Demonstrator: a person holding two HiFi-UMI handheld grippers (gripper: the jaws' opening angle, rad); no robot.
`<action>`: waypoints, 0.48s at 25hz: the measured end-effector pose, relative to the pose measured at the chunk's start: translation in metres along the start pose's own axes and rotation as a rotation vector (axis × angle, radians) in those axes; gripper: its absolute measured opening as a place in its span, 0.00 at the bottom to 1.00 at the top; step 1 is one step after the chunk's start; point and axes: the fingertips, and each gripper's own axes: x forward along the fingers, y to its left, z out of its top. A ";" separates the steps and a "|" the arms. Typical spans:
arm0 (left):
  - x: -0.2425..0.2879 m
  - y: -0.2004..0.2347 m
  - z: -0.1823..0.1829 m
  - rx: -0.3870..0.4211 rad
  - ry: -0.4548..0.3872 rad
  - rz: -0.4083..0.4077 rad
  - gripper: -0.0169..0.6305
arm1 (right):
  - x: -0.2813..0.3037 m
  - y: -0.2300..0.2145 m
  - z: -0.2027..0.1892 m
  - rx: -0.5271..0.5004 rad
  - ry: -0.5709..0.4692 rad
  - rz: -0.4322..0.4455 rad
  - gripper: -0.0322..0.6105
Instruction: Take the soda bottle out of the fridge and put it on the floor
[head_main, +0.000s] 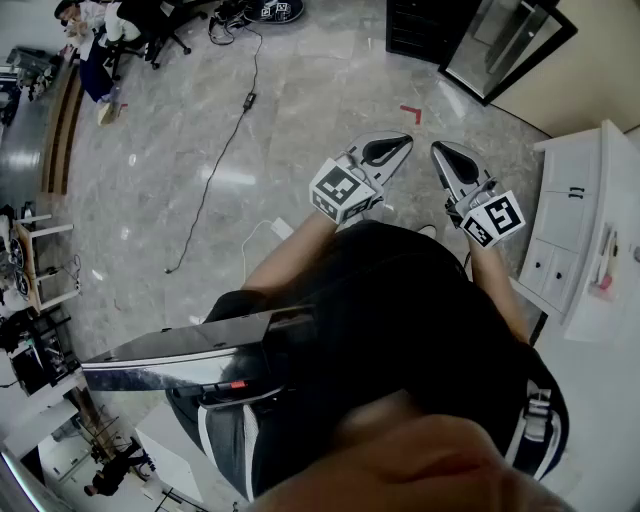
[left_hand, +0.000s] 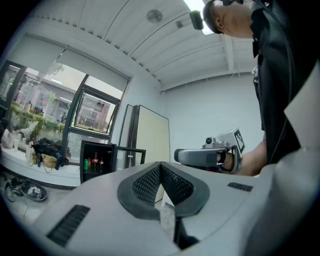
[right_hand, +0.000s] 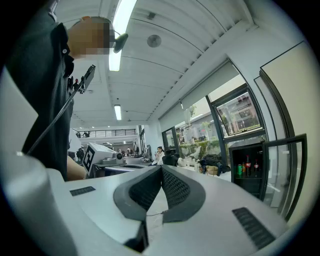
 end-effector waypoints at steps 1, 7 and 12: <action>-0.003 0.002 -0.001 -0.003 0.001 0.001 0.02 | 0.004 0.002 -0.001 -0.001 0.003 0.003 0.07; -0.024 0.018 -0.005 -0.009 0.003 0.003 0.02 | 0.028 0.011 -0.007 0.013 0.012 -0.005 0.07; -0.048 0.040 -0.006 -0.039 0.002 0.004 0.02 | 0.055 0.020 -0.009 0.024 0.000 -0.020 0.07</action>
